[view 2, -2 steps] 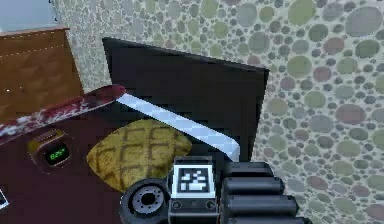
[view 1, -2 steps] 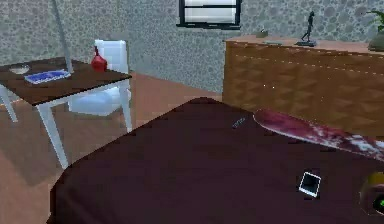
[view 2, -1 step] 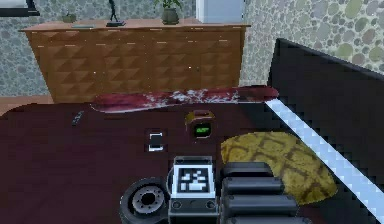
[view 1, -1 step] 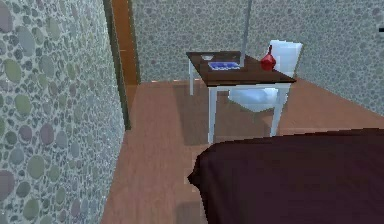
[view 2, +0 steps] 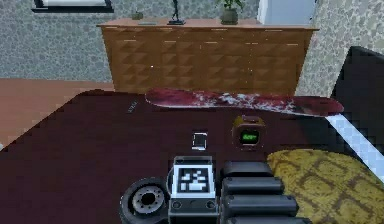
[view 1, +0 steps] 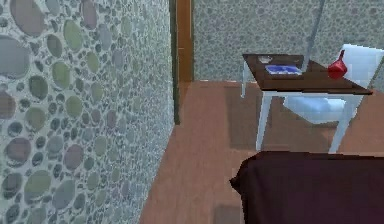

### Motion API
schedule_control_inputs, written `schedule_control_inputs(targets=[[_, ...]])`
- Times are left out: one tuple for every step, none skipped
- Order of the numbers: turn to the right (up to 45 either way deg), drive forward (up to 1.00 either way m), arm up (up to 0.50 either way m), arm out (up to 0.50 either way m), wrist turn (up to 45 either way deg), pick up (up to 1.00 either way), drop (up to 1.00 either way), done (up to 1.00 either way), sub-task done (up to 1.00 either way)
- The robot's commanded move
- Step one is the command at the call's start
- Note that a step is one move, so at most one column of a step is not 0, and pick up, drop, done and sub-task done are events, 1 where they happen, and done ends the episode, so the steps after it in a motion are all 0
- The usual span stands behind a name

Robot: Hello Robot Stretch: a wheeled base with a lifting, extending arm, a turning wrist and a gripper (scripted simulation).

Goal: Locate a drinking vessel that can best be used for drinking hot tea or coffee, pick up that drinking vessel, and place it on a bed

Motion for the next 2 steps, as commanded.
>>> schedule_control_inputs(targets=[[0.0, 0.20, 0.00, 0.00, 0.0, 0.00, 0.00, 0.00, 0.00], [45.0, 0.00, 0.00, 0.00, 0.0, 0.00, 0.00, 0.00, 0.00]])
